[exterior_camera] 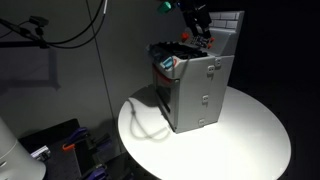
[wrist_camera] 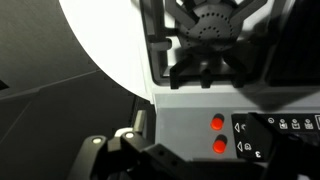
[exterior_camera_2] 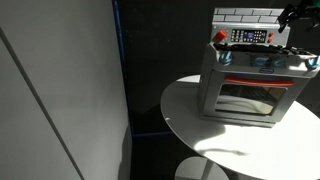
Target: Press the top orange button on the microwave oven controlling panel of the stove
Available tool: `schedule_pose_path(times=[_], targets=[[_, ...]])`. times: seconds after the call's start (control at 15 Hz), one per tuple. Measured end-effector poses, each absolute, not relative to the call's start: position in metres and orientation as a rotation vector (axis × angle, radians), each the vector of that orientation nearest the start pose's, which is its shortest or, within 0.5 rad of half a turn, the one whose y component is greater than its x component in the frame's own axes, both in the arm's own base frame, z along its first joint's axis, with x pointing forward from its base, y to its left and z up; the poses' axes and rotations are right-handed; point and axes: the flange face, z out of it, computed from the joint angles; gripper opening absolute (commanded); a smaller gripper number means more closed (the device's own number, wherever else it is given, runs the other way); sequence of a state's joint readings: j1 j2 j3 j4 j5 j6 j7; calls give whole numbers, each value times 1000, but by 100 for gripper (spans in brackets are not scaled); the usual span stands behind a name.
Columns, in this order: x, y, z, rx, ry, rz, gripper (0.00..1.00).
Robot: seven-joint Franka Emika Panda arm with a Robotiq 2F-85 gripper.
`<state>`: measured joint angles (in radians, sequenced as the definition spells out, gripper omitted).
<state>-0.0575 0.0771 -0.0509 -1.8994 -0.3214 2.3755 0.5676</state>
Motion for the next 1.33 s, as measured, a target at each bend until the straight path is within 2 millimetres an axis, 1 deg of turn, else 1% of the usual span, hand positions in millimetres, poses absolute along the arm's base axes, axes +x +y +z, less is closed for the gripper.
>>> schedule_pose_path(times=[0.27,0.67,0.93,1.33], targets=[[624,-75,498,-3119,845,-752,100],[641,-77,487,-3107,916,-765,100],[649,-81,484,-3099,953,-772,100],[656,-86,484,-3084,996,-789,100]])
